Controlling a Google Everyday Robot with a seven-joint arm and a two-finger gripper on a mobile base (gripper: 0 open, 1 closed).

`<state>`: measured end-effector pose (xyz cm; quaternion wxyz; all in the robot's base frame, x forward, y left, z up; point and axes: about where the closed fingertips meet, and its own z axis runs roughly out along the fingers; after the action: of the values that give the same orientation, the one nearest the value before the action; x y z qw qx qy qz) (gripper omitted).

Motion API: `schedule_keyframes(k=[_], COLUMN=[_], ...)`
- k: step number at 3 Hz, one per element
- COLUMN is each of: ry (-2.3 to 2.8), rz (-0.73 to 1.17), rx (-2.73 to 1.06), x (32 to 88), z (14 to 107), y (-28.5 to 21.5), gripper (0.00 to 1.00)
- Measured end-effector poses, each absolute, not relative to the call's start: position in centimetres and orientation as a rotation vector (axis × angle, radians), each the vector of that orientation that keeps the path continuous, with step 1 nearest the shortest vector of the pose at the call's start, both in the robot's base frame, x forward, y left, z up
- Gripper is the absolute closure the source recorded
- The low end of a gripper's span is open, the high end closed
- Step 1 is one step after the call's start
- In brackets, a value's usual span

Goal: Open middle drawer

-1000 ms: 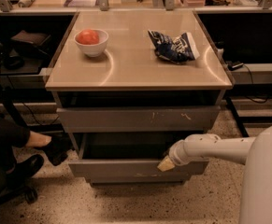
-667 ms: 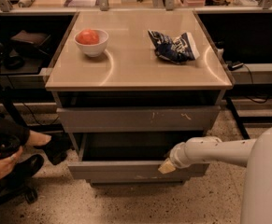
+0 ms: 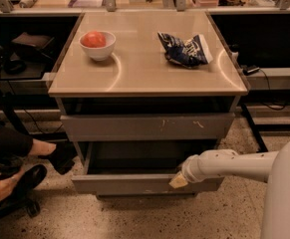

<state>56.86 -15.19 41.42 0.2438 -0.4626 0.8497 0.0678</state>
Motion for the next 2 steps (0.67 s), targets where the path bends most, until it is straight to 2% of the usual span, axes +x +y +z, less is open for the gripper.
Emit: schedule_keyframes(k=[2], ry=[2.307], rz=[0.182], rx=[-1.248], x=[56.07], z=[41.2], y=[-15.59], gripper=[1.0])
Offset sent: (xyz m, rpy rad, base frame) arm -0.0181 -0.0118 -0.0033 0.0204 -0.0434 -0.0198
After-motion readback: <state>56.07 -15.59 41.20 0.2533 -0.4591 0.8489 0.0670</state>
